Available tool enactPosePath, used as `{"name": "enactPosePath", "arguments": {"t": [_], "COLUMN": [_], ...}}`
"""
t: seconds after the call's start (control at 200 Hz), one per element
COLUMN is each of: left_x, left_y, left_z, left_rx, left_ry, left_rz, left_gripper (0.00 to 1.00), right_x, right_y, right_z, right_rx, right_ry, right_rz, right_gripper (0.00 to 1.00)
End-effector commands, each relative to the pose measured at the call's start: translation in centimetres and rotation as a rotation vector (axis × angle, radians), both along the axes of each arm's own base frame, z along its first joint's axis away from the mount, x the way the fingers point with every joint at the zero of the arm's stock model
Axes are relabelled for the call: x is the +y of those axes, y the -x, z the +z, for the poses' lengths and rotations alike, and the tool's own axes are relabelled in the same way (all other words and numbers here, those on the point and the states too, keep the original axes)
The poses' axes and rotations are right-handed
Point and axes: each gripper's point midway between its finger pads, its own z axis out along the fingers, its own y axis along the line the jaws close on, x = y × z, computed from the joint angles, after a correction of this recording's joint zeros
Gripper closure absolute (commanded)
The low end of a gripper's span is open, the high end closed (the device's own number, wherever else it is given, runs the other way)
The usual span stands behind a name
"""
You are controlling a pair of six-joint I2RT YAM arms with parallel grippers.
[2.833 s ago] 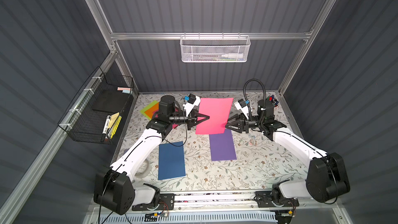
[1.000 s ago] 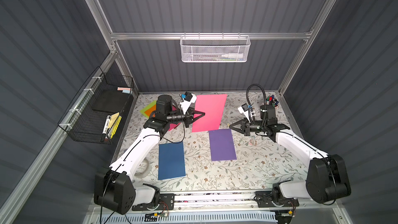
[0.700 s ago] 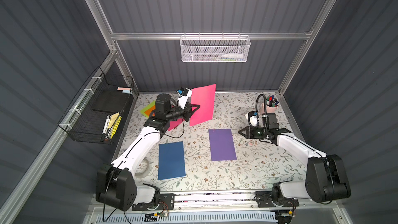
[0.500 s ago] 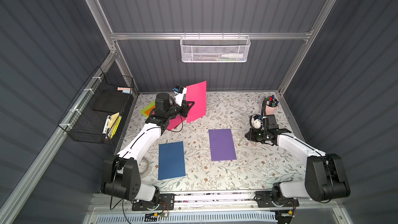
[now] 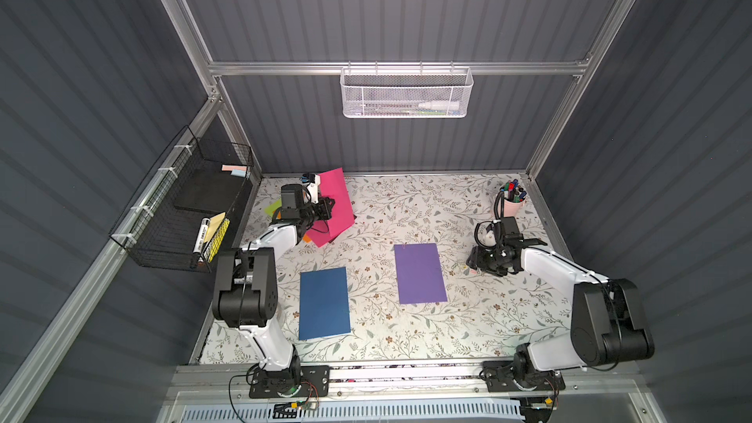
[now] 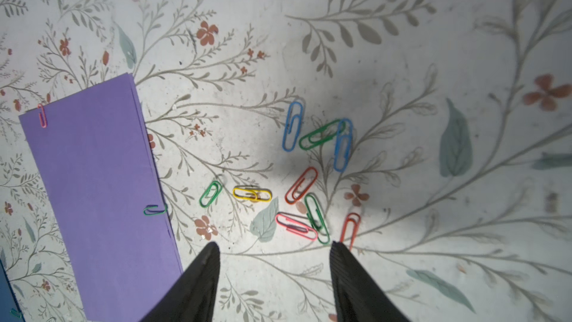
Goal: Unclip the paperclips from the documents
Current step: Place the paper clip at the center of the board, then place the document at the document, then pick up the document from the center of the board.
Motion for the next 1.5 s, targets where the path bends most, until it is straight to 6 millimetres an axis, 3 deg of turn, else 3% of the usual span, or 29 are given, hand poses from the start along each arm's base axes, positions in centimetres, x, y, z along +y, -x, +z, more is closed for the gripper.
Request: {"name": "enactPosePath", "arguments": {"t": [0.0, 0.12, 0.285, 0.34, 0.38, 0.425, 0.48, 0.59, 0.715, 0.83, 0.955, 1.061, 1.251, 1.491], "left_x": [3.4, 6.1, 8.4, 8.7, 8.9, 9.3, 10.0, 11.0, 11.4, 8.9, 3.4, -1.7, -6.7, -12.4], "left_y": [-1.5, -1.5, -1.1, -0.9, -0.7, -0.5, -0.1, 0.1, 0.2, 0.8, 1.7, 3.0, 5.6, 8.1], "left_z": [-1.9, -4.3, -8.0, -8.7, -8.9, -8.7, -8.2, -5.7, -2.0, 0.2, 0.9, 0.4, -0.4, -2.7], "left_rx": [0.059, 0.125, 0.255, 0.277, 0.288, 0.289, 0.291, 0.248, 0.163, 0.115, 0.107, 0.125, 0.168, 0.253], "left_ry": [-0.034, -0.077, -0.114, -0.114, -0.114, -0.117, -0.123, -0.138, -0.163, -0.161, -0.170, -0.149, -0.036, -0.026], "left_rz": [0.155, 0.270, 0.381, 0.401, 0.420, 0.445, 0.494, 0.551, 0.569, 0.497, 0.369, 0.264, 0.123, -0.065], "left_gripper": [1.00, 1.00, 1.00, 0.81, 0.61, 0.41, 0.27, 0.17, 0.14, 0.13, 0.13, 0.14, 0.15, 0.17], "right_x": [-0.2, 1.0, 3.6, 4.5, 5.0, 5.7, 6.6, 8.7, 10.0, 10.7, 11.2, 11.3, 12.1, 13.7], "right_y": [0.1, 0.1, 0.2, 0.3, 0.3, 0.3, 0.2, 0.1, -0.6, -1.5, -2.4, -3.0, -2.8, -1.8], "right_z": [1.1, 1.6, 1.2, 1.0, 1.0, 0.9, 1.0, 1.2, 0.9, 0.8, 0.7, 0.3, -1.1, -2.7], "right_rx": [-0.009, -0.016, 0.009, 0.025, 0.030, 0.028, 0.021, 0.020, 0.027, 0.020, 0.021, 0.031, 0.080, 0.137], "right_ry": [0.011, -0.034, -0.073, -0.073, -0.072, -0.070, -0.071, -0.113, -0.115, -0.117, -0.125, -0.115, -0.121, -0.145], "right_rz": [0.011, 0.055, 0.166, 0.202, 0.222, 0.246, 0.271, 0.330, 0.361, 0.365, 0.360, 0.358, 0.368, 0.380], "right_gripper": [0.40, 0.39, 0.39, 0.39, 0.38, 0.38, 0.38, 0.36, 0.34, 0.32, 0.32, 0.31, 0.30, 0.30]}}
